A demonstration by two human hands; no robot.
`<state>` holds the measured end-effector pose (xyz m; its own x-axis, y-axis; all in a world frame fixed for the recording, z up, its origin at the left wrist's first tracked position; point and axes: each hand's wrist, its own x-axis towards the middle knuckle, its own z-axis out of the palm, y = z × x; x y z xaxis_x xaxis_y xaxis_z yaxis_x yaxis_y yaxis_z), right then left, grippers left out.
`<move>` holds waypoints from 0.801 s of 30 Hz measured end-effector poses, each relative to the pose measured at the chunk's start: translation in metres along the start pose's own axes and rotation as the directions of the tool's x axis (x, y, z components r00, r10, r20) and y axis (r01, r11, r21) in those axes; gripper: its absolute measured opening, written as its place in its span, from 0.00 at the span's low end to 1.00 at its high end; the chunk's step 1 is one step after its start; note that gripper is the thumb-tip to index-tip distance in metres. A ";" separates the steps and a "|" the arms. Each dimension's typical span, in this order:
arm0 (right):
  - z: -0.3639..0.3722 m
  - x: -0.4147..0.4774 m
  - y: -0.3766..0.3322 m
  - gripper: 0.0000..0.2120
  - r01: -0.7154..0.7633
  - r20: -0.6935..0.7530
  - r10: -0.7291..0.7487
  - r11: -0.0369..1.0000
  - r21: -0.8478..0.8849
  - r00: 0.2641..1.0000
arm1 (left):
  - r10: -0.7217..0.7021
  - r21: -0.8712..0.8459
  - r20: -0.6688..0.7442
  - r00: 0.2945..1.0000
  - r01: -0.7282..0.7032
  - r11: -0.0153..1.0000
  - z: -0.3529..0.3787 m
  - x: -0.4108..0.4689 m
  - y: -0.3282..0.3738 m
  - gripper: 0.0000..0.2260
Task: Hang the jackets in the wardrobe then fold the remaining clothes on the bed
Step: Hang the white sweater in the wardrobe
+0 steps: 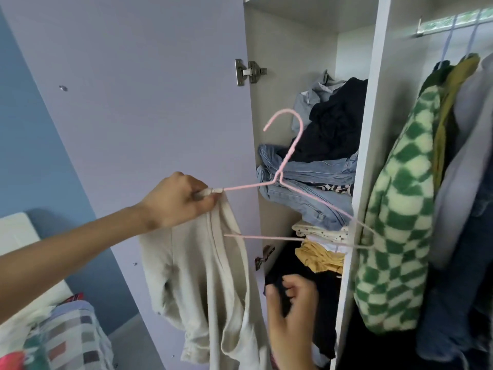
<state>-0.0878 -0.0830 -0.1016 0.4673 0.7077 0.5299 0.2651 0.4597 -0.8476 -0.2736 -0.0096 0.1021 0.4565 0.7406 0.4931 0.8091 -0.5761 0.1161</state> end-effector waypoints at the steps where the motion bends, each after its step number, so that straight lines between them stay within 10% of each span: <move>1: 0.012 -0.011 0.013 0.23 -0.148 0.090 0.159 0.983 -0.110 0.983 | -0.003 -0.026 -0.022 1.000 0.003 1.000 -0.001 0.001 0.001 0.21; 4: 0.038 -0.001 0.026 0.28 -0.411 0.211 0.478 0.863 -0.292 0.853 | -0.011 -0.078 -0.065 0.998 0.006 0.997 -0.002 -0.002 0.007 0.22; 9: 0.045 0.029 0.040 0.06 -0.339 0.346 0.530 0.809 -0.481 0.774 | -0.003 -0.098 -0.115 0.993 -0.008 0.995 0.004 -0.015 0.005 0.22; 19: -0.070 0.114 0.048 0.07 -0.845 0.273 0.866 0.482 -0.231 0.419 | 0.080 0.095 -0.032 0.996 -0.077 0.993 0.022 -0.063 -0.072 0.26; 24: -0.091 0.135 0.034 0.04 -0.740 0.345 0.819 0.567 -0.362 0.459 | 0.197 0.155 0.054 0.979 -0.203 0.967 0.044 -0.071 -0.087 0.26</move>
<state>0.0608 -0.0208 -0.0614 0.1403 0.8863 -0.4413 0.1095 -0.4569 -0.8828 -0.3603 0.0031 0.0194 0.6260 0.6304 0.4590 0.7472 -0.6534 -0.1217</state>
